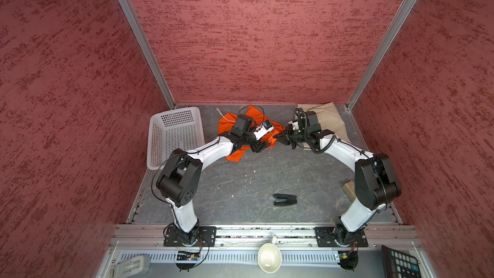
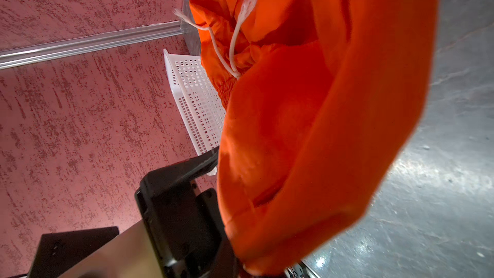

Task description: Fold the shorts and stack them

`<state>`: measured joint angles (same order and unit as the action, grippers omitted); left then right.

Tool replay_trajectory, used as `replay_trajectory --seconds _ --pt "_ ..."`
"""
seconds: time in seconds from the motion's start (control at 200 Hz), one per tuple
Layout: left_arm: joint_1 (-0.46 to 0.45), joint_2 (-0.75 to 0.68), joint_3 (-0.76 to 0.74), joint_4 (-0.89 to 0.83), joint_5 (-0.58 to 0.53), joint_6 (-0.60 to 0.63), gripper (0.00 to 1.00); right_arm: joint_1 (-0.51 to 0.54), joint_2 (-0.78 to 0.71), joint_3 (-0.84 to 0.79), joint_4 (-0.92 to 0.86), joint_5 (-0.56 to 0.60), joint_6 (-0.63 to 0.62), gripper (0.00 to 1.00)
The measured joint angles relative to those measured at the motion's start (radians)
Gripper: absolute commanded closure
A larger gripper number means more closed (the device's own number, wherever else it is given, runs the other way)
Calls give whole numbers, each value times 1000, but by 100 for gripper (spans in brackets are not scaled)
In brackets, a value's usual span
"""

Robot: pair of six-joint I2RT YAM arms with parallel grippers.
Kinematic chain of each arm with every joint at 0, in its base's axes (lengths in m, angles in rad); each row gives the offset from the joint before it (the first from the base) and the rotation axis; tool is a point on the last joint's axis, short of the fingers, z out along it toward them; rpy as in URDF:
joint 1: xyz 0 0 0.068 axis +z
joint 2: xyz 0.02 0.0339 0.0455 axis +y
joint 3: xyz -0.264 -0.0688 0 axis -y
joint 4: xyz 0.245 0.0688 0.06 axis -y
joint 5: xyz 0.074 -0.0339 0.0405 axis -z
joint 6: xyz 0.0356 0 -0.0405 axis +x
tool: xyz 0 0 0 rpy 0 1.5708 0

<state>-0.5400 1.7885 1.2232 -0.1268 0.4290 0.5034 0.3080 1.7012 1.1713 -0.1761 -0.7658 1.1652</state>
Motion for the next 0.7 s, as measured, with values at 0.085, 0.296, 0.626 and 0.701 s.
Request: replay_trajectory --seconds 0.085,0.296,0.626,0.701 --pt "0 19 0 18 -4 34 36 -5 -4 0 0 -9 9 96" --pt "-1 49 0 65 2 82 48 -16 -7 0 2 -32 39 95" --pt "-24 61 5 153 28 88 100 -46 -18 -3 47 -63 95 58" --pt "-34 61 10 148 23 82 100 -65 -45 -21 56 -40 111 49"
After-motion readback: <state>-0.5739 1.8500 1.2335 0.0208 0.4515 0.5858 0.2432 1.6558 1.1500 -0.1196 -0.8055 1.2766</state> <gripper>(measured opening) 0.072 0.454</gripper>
